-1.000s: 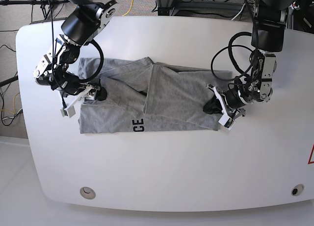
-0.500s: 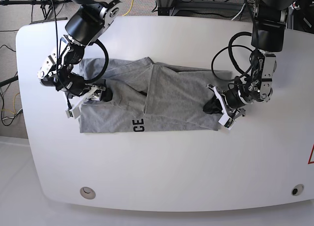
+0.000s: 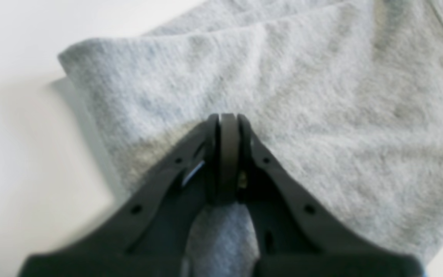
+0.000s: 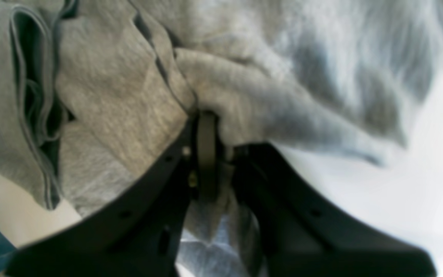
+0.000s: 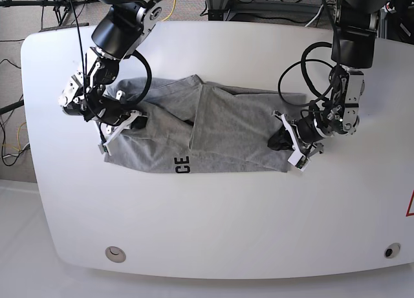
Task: Fold the T-shirt properly
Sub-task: 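Grasp the shirt edges with both grippers and pull them apart to flatten, then fold the shirt sides inward with both grippers toward each other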
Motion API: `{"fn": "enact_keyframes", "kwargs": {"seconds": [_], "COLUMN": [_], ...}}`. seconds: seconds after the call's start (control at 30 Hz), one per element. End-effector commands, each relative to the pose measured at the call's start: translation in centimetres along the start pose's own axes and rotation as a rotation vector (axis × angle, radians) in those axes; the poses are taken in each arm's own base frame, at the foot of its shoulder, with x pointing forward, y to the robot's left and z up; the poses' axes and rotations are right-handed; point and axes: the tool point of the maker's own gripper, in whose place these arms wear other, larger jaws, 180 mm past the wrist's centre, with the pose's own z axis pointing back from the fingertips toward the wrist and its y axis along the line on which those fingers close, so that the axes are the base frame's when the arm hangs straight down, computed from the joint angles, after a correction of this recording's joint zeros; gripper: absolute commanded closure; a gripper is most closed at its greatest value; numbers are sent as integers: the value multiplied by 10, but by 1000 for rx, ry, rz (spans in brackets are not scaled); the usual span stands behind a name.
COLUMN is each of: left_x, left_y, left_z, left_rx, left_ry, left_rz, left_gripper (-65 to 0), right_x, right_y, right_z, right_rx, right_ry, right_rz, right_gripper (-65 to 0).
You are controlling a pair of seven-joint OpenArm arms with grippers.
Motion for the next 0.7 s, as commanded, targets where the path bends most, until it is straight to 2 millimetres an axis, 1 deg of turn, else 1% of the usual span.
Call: {"fn": "enact_keyframes", "kwargs": {"seconds": [0.0,0.07,0.2,0.3,0.43,0.53,0.6,0.67], "left_x": [12,12,14,14,8,13,17,23], "left_y": [2,2,-5,-7,-19,-22,-24,-32], "left_z": [2,1,-4,-5,-12,-13,-13,-18], "left_rx": [3,2,-12,-16,-38,-42,-46,-59], "left_ry": [-15,-16,-26,-26,-11,-15,-25,-42], "left_rz": [-20,-20,-13,-10,6,-5,-12,-9], "left_gripper": [0,0,0,0,0,0,0,0], "right_x": [12,16,23,27,39,49,50,51], "right_y": [0,-2,-4,-13,-17,-17,-17,-15], "right_z": [5,7,9,16,29,42,48,54], "right_rx": [-6,-10,-13,-36,-70,-101,-117,-132], "right_ry": [-25,-44,-75,-82,-119,-145,-140,-136], "right_rz": [20,22,26,36,64,95,108,124], "right_gripper": [-15,0,0,0,0,0,0,0]}}
